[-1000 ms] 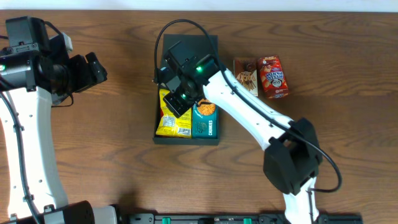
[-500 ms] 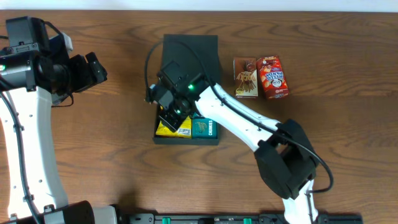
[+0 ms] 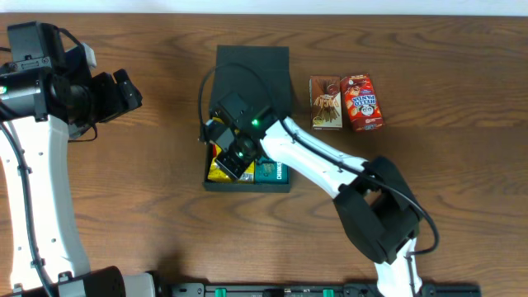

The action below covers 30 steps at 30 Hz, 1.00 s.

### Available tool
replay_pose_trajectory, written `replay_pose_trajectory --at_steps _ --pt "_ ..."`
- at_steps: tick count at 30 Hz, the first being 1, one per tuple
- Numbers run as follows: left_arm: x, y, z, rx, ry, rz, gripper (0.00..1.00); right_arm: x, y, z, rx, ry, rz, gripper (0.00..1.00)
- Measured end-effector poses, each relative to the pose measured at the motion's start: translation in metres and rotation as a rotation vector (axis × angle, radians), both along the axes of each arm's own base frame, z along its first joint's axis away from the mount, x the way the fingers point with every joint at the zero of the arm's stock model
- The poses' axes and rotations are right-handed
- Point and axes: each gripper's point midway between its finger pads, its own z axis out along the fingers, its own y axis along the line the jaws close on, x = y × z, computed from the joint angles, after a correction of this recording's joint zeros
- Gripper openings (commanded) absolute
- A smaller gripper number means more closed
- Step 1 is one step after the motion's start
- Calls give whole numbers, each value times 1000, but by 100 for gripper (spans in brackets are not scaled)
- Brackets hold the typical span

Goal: Pack container
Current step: 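Move the right gripper to the brown Pocky box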

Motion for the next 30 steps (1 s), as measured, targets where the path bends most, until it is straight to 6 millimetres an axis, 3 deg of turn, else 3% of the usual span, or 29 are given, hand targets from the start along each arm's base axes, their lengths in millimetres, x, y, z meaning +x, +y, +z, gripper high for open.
replay_pose_trajectory --at_steps 4,7,10,12,14,16,18,19,20,21,23,26,30 --pt "0 0 0 0 1 0 95 29 11 46 65 -74 -28 1" --pt "0 0 0 0 2 0 95 56 6 85 128 -149 -70 1" --pt "-1 0 0 0 3 0 95 88 -26 114 141 -220 -156 1" --pt "-1 0 0 0 3 0 95 114 -67 122 99 -253 -250 1" --pt "-1 0 0 0 3 0 95 140 -115 119 37 -264 -351 2" --pt "-1 0 0 0 3 0 95 164 -173 110 -35 -264 -465 16" --pt "0 0 0 0 1 0 95 181 -224 102 -83 -256 -566 50" --pt "0 0 0 1 -2 0 95 189 -251 98 -99 -249 -617 77" --pt "1 0 0 1 -3 0 95 192 -266 95 -106 -243 -648 93" --pt "1 0 1 2 -6 0 95 195 -276 94 -109 -240 -667 99" --pt "3 1 1 3 -12 0 95 197 -286 90 -115 -234 -676 99" --pt "3 1 2 3 -15 0 95 196 -280 75 -130 -207 -652 99" --pt "4 1 2 4 -16 0 95 192 -271 41 -184 -143 -621 99"
